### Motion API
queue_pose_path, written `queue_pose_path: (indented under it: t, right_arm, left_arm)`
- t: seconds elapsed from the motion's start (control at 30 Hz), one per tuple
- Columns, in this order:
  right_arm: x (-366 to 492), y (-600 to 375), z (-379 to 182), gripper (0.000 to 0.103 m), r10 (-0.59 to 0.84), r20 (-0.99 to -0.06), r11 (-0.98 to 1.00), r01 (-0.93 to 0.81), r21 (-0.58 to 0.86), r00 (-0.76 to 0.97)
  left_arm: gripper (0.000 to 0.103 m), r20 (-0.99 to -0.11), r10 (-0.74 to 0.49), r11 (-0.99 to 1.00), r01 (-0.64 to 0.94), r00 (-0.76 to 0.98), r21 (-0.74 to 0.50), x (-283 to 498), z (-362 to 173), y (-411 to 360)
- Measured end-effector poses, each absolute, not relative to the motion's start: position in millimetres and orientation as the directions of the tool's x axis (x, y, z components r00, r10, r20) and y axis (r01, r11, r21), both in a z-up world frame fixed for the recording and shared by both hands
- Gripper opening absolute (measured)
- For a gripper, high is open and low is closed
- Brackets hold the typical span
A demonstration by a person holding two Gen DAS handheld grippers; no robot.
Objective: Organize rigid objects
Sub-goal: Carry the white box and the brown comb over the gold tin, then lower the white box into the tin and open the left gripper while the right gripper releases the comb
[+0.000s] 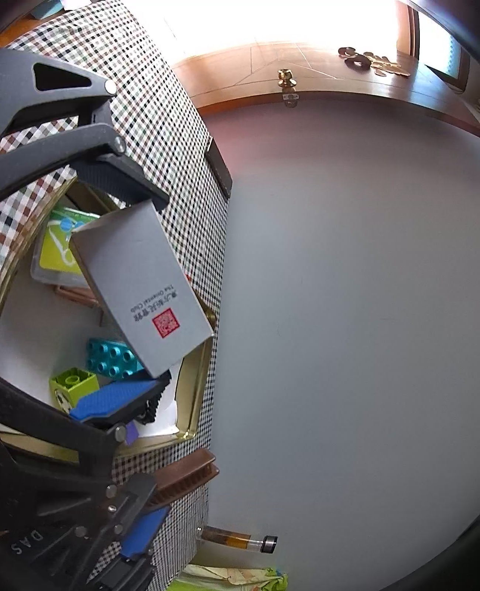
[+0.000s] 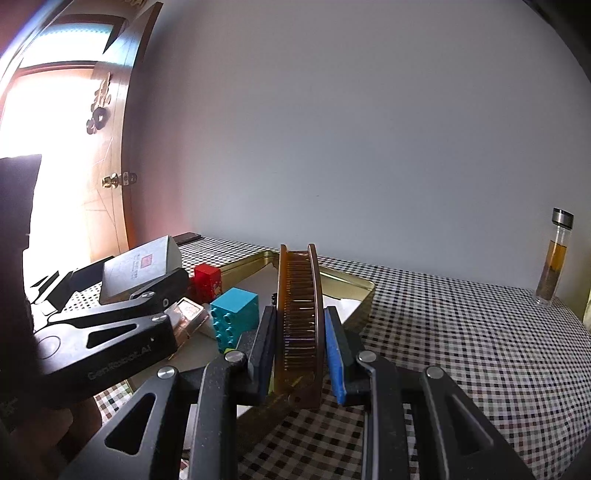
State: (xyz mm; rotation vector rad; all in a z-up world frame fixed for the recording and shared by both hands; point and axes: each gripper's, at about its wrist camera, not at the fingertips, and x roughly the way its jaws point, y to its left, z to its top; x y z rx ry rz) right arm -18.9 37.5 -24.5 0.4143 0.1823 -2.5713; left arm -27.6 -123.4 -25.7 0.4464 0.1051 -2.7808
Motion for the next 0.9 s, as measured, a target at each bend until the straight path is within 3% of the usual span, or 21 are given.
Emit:
queue_pose_path:
  t: [0.9]
  right_arm:
    - [-29,24,-32,0.028,-0.506,-0.356,-0.835,0.550,-0.027,-0.786]
  left_arm:
    - [0.088,-0.323,-0.316,-0.945,0.326,-0.892,0.024,-38,-22,-135]
